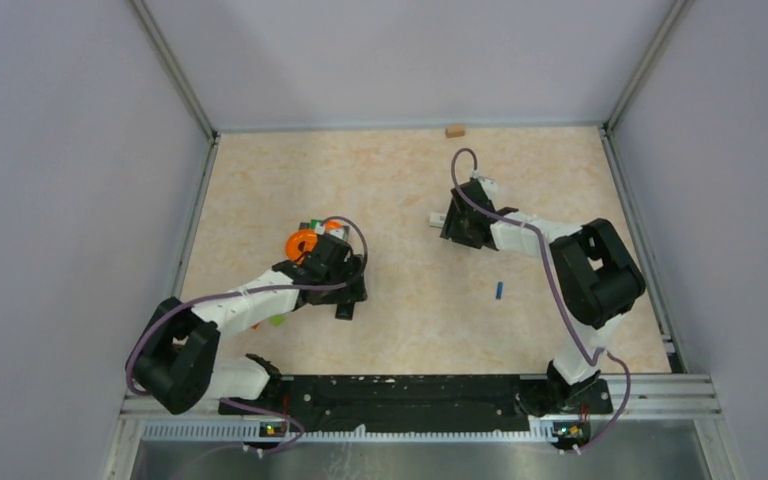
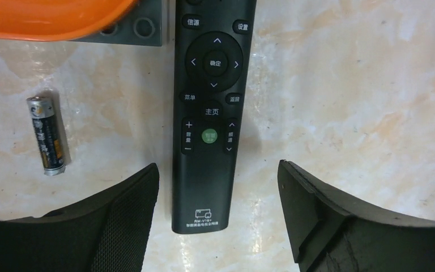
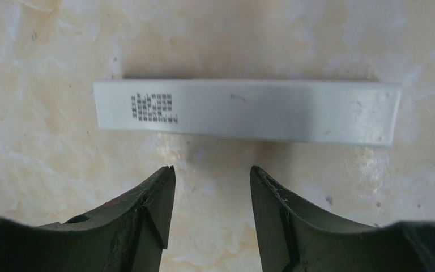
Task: Load the batteries into the remote control
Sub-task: Move the remote control to the center of the board, then pick up the remote control from the center of the board.
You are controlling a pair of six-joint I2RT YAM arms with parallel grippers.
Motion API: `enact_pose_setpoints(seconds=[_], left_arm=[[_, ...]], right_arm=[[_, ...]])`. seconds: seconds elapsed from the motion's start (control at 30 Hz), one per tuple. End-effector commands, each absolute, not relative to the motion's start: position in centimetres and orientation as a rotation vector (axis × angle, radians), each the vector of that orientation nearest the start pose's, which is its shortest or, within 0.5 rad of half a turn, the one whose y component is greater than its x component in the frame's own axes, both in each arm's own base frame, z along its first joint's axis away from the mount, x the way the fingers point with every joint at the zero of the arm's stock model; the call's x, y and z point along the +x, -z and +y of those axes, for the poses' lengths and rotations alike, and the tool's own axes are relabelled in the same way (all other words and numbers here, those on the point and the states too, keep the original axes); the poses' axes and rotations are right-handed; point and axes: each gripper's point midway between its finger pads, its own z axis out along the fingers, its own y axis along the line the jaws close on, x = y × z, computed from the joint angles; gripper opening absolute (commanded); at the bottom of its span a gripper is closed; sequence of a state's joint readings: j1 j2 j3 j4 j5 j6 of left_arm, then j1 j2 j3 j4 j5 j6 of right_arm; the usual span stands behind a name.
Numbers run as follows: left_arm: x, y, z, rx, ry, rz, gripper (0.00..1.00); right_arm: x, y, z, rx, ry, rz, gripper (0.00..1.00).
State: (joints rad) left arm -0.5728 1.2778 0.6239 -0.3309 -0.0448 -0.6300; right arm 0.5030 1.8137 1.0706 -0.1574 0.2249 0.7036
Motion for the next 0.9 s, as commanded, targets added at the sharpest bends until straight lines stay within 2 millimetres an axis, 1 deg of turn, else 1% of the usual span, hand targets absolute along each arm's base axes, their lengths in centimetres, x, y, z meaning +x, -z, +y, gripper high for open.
enact_pose_setpoints(seconds=[0.0,0.03,0.1,0.17,0.23,0.27,0.4,0.5,0.63,0.7,0.87], left_arm=[[24.7,-3.2,-16.6,-0.099,0.213,2.59,0.78],[25.0,-3.0,-16.2,-0.104,0.154,2.595,0.76],[25.2,-2.7,-16.3,-0.083,0.108,2.615,0.68],[25.5,-2.6,-16.6,-0.061,0.093,2.623,0.58],[25.7,-2.6,-17.2,-0.034,0.092,2.632,0.52],[25.7,-2.4,-17.4,-0.023,0.085,2.642,0.5],[25.7,-1.9,-18.0,0.026,0.027,2.688,0.49],[25.7,-1.6,-18.0,0.052,-0.059,2.711,0.5],[25.3,-0.7,-17.8,0.068,-0.117,2.742,0.48],[25.1,-0.5,-17.6,0.077,-0.123,2.75,0.51],[25.1,-0.5,-17.5,0.106,-0.129,2.752,0.57]], right_arm=[[36.6,-4.5,20.4,0.331,-0.372,2.443,0.53],[36.1,-4.5,20.3,0.33,-0.383,2.448,0.53],[35.3,-4.8,20.1,0.333,-0.401,2.449,0.53],[34.6,-5.3,20.0,0.335,-0.419,2.444,0.52],[34.2,-5.7,19.8,0.338,-0.421,2.445,0.52],[33.9,-5.8,19.6,0.336,-0.419,2.45,0.52],[33.0,-6.3,19.3,0.321,-0.428,2.476,0.52],[32.0,-6.7,18.8,0.314,-0.422,2.495,0.52],[30.5,-7.8,18.2,0.326,-0.438,2.497,0.52],[29.9,-8.3,18.0,0.329,-0.45,2.497,0.52],[28.4,-10.5,17.3,0.347,-0.485,2.455,0.53]])
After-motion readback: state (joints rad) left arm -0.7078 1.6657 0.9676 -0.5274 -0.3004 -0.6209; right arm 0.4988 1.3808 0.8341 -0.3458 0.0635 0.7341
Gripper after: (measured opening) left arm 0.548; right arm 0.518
